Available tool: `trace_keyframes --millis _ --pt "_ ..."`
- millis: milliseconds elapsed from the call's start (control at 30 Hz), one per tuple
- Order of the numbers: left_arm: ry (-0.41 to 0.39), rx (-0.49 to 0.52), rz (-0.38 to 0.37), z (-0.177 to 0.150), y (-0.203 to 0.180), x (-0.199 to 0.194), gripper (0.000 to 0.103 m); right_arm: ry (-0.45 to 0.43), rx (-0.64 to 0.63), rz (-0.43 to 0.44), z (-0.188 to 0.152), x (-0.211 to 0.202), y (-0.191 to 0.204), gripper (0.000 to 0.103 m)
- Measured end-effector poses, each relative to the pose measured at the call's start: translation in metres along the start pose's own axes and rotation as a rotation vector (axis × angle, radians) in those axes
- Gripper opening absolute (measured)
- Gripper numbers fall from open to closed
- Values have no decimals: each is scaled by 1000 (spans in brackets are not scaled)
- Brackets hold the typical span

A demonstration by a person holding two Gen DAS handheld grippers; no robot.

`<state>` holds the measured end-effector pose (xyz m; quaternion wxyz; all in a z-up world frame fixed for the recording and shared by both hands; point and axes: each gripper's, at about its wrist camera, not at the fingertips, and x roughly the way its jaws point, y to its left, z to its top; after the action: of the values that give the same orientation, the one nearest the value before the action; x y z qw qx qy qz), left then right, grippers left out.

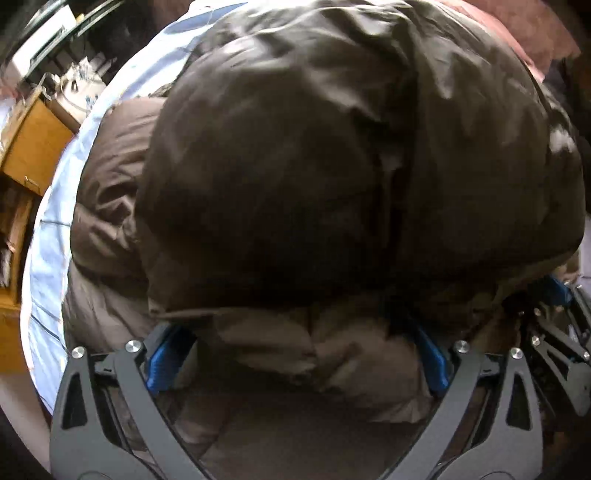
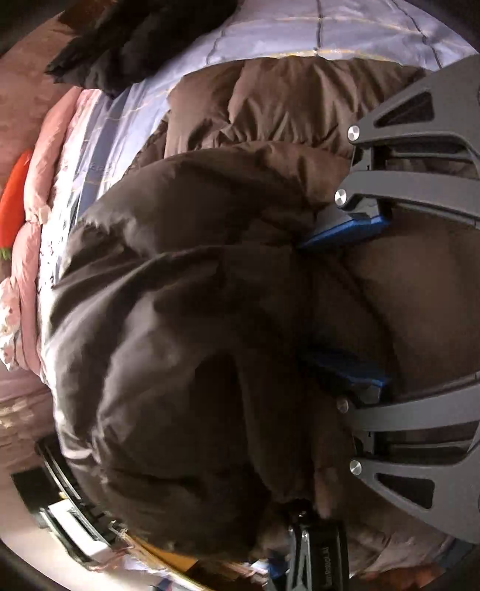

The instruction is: Fold large clothes

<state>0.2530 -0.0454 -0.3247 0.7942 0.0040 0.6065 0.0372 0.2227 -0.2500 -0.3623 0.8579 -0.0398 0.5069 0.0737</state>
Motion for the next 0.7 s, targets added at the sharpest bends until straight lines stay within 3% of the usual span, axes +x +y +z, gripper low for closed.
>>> trace_keyframes --millis 100,200,333,500,700 --pt "-20 11 31 -2 -3 -5 101 -6 1 15 3 -17 2 52" --pt "-54 17 42 -7 0 -17 101 -138 73 122 9 -57 -8 46" --pt "-60 48 59 -14 -2 -19 101 -277 151 204 23 -87 -16 37" --pt "-32 47 60 -21 -8 -15 101 -216 187 245 32 -63 -15 35" --pt "12 25 14 -20 -5 -6 101 -79 257 216 40 -13 -16 32"
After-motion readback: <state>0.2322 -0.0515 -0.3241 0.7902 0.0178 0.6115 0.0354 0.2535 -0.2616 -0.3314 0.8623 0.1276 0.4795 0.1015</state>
